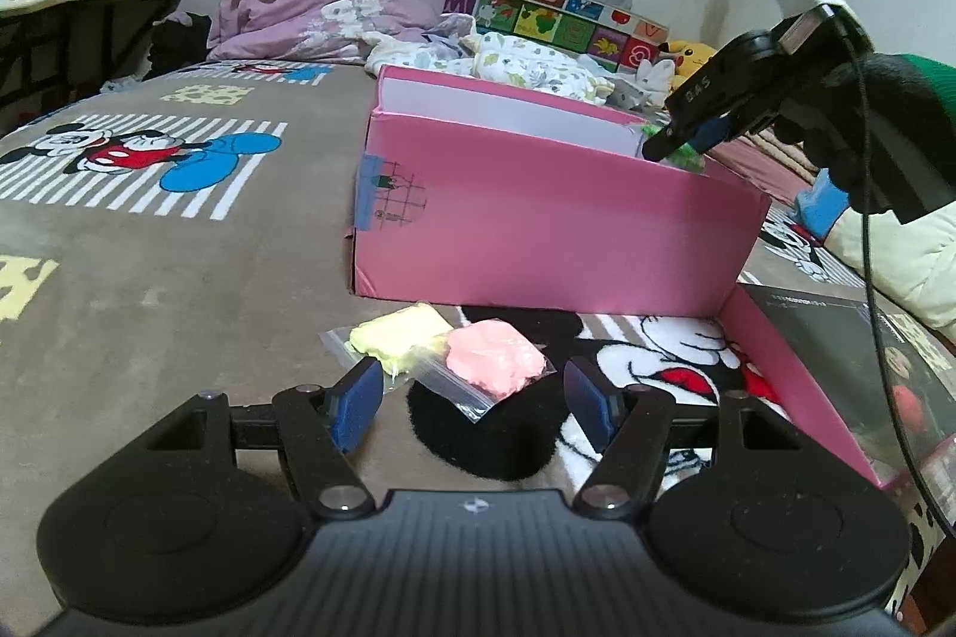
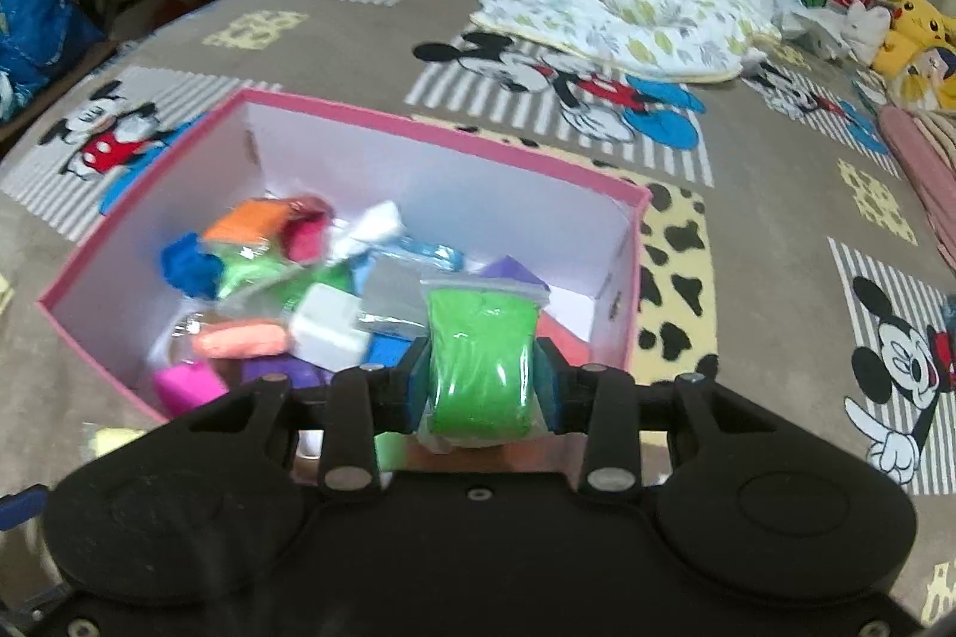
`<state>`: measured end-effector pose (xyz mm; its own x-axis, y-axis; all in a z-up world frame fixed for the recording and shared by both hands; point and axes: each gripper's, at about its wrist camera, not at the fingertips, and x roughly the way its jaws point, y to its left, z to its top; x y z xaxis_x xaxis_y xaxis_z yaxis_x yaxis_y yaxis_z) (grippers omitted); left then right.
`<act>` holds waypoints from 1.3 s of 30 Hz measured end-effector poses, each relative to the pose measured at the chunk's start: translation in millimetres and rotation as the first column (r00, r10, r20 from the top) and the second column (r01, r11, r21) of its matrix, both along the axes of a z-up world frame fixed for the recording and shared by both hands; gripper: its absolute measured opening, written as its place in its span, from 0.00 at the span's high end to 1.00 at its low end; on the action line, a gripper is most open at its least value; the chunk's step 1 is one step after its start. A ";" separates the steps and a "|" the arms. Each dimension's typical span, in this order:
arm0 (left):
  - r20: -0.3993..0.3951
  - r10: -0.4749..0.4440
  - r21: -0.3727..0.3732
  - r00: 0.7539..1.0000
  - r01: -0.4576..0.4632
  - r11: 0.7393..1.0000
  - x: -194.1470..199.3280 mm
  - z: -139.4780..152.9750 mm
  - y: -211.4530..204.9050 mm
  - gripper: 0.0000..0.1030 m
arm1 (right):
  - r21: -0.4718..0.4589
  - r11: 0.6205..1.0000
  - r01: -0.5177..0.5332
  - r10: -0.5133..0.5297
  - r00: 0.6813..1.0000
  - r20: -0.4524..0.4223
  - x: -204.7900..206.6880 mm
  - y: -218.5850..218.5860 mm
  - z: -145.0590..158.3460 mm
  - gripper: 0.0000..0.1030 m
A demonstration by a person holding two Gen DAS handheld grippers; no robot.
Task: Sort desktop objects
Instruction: 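Lift the green packet into the pink box and open the right gripper, then lower the left gripper onto the pink clay packet and close it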
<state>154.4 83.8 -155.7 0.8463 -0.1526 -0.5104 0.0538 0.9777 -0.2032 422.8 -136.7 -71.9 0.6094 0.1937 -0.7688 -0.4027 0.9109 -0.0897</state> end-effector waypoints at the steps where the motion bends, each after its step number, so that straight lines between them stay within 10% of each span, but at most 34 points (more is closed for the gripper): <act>1: 0.000 -0.001 -0.001 1.000 0.001 1.000 0.3 -0.5 0.0 0.36 | -0.007 1.000 0.004 -0.005 1.000 -0.008 2.3 -0.3 -2.6 0.65; 19: 0.008 -0.003 -0.011 1.000 0.003 1.000 3.5 -4.0 2.6 0.36 | -0.122 0.992 -0.016 0.009 0.998 -0.057 15.1 13.6 -30.8 0.64; 25: 0.009 -0.003 -0.010 1.000 0.003 1.000 3.2 -4.3 2.5 0.36 | -0.140 0.990 -0.018 0.012 0.999 -0.042 10.5 16.8 -31.0 0.47; 39: 0.008 -0.019 0.018 1.000 0.019 1.000 4.9 -7.7 -6.0 0.36 | 0.008 1.000 0.030 -0.031 0.993 0.111 -19.6 -6.3 6.5 0.35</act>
<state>159.3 77.8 -163.4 0.8476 -0.1599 -0.5059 0.0744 0.9799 -0.1851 403.2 -143.0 -65.4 0.6968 0.1782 -0.6948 -0.3626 0.9233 -0.1269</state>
